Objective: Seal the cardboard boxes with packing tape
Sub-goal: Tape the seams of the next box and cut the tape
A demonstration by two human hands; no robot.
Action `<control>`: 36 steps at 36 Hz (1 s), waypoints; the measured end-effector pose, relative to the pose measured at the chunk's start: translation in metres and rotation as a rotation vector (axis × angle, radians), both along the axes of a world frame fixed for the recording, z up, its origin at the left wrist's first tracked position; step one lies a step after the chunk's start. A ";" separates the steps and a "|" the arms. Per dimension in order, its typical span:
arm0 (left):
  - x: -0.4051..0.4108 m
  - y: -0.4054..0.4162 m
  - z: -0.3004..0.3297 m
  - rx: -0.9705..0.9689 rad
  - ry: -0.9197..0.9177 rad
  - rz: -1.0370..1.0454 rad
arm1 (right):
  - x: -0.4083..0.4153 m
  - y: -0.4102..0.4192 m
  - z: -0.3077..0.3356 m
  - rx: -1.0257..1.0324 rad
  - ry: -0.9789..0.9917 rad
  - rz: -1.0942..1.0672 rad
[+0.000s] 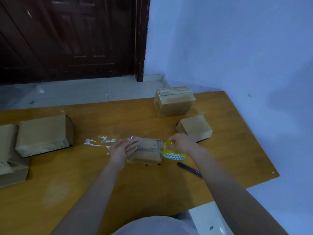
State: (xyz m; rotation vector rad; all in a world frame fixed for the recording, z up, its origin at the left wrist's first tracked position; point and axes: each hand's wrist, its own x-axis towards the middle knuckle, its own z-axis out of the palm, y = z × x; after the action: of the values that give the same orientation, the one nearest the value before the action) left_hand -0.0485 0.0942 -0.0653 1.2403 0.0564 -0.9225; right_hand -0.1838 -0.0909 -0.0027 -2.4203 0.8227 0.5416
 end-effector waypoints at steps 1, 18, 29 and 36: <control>0.000 0.001 -0.001 -0.005 -0.006 -0.002 | 0.002 0.000 0.000 -0.015 0.021 0.014; 0.008 0.002 -0.004 -0.083 0.131 0.077 | -0.011 -0.017 -0.001 0.092 -0.124 0.059; 0.004 -0.001 -0.007 -0.048 0.107 0.080 | -0.017 -0.014 -0.004 -0.210 -0.021 0.148; 0.004 0.002 -0.003 -0.100 0.137 0.064 | -0.005 -0.012 -0.012 -0.274 0.021 0.180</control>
State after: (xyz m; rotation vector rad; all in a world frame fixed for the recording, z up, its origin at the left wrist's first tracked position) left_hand -0.0445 0.0965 -0.0681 1.0763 0.1556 -0.9426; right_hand -0.1886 -0.1030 -0.0142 -2.7630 0.7324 0.5531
